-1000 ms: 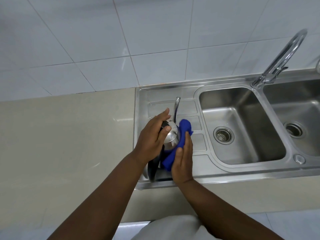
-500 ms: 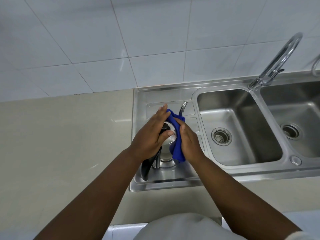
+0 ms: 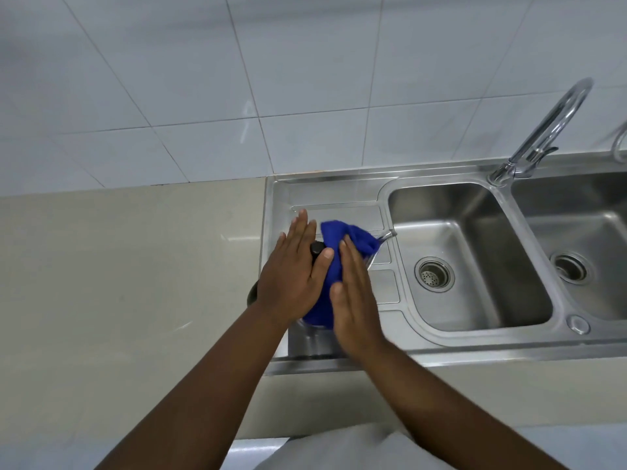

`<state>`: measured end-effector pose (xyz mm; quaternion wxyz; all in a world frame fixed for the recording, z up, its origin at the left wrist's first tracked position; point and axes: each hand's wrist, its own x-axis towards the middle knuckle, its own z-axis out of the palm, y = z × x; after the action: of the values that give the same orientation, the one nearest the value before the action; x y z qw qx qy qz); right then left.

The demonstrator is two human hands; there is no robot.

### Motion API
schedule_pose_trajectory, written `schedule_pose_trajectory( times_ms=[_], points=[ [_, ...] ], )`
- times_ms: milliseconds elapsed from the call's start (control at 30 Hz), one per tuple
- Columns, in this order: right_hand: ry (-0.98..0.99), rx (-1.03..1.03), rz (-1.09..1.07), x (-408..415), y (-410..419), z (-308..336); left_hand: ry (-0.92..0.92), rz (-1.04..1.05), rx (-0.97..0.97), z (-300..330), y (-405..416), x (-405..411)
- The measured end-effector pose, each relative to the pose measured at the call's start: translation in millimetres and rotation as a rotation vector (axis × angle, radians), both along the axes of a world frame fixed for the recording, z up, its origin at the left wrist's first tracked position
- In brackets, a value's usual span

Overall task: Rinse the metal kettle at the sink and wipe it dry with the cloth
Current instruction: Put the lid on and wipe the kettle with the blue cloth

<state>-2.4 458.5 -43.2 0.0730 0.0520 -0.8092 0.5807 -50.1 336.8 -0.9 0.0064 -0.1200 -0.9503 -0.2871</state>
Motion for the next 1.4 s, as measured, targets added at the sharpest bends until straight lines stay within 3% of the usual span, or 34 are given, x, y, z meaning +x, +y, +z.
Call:
schedule_pose_trajectory(
  times_ms=[133,233,367,467,567,667,767,1000,1233,1400],
  points=[
    [-0.187,-0.140,0.072,-50,15,18,0.016,-0.053,0.009,-1,-2,-2],
    [-0.277,-0.195,-0.015,-42,12,7,0.003,-0.045,-0.085,-2,-3,-8],
    [-0.227,-0.096,-0.023,21,-6,-12,-0.002,0.022,-0.226,-5,-2,-13],
    [-0.148,0.024,0.016,46,-16,-15,-0.028,0.054,-0.161,-6,0,-10],
    [-0.126,0.001,0.009,17,-9,-1,-0.007,0.010,-0.108,-6,-4,-10],
    [-0.315,-0.191,0.025,-35,3,27,0.029,-0.054,-0.084,-5,-6,-10],
    [-0.550,-0.234,0.053,-64,9,43,0.038,-0.099,-0.063,-4,-9,-13],
    [-0.686,-0.352,-0.109,-24,-18,41,-0.062,0.110,-0.127,-2,1,-21],
    [-0.824,-0.247,0.233,-67,23,74,-0.080,0.085,0.025,-3,2,-23],
    [-0.716,-0.162,0.385,-93,42,55,-0.094,0.005,0.052,-2,-1,-25]
  ],
)
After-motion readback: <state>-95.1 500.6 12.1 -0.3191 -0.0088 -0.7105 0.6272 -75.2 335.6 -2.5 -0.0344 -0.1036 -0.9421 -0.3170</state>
